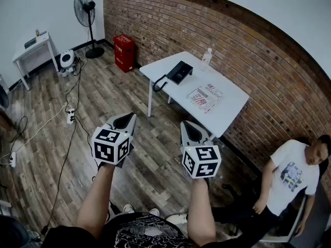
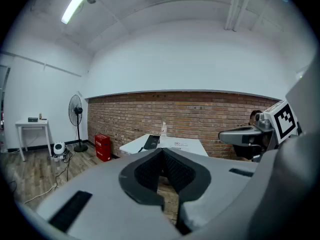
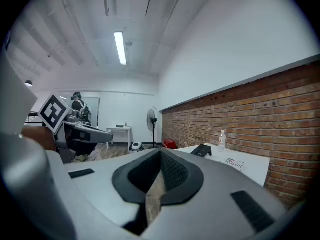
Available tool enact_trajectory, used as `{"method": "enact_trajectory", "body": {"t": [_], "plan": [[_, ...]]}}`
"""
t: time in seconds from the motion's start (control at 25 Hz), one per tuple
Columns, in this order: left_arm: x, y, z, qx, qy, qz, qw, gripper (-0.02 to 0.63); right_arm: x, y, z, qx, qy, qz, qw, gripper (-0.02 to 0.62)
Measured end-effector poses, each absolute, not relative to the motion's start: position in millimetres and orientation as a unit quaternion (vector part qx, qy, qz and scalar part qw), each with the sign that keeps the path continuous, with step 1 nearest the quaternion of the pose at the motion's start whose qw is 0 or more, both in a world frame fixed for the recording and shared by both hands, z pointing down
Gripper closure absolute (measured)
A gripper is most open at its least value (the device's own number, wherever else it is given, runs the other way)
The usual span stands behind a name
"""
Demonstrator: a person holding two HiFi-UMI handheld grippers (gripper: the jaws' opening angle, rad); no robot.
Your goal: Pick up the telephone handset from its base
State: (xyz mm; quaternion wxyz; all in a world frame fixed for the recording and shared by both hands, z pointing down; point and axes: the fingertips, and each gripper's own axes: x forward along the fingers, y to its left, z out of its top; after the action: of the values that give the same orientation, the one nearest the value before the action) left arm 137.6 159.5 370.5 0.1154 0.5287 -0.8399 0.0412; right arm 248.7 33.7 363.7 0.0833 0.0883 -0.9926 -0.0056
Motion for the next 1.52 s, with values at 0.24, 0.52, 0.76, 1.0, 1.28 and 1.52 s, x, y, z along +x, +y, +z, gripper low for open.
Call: {"method": "enact_trajectory", "body": {"t": [0.24,0.52,0.76,1.0,1.28,1.52], "plan": [[141.2,145.9,379.2,0.525,-0.841,0.036,0.123,0.601,253.7,19.2,368.5,0.087,-0.993,0.003,0.075,0.596],[147.4,126.0,382.6,0.52,-0.844,0.034,0.124,0.6,256.3,2.8,376.8,0.075,-0.994,0.005,0.081,0.595],[144.6,107.4,383.9,0.522,-0.843,0.036,0.121,0.6,247.1,-8.6,378.4,0.06,-0.995,0.002,0.081,0.595],[125.7,90.3,386.0,0.528,-0.84,0.037,0.119,0.597,224.7,-22.0,382.1,0.056,-0.995,0.003,0.083,0.595],[73.9,69.9,395.4,0.54,-0.832,0.03,0.122,0.575,173.4,-38.9,389.7,0.066,-0.994,-0.003,0.091,0.595],[9.2,54.9,400.0,0.556,-0.82,0.025,0.133,0.555,111.3,-50.0,389.7,0.081,-0.992,-0.001,0.1,0.595]]}}
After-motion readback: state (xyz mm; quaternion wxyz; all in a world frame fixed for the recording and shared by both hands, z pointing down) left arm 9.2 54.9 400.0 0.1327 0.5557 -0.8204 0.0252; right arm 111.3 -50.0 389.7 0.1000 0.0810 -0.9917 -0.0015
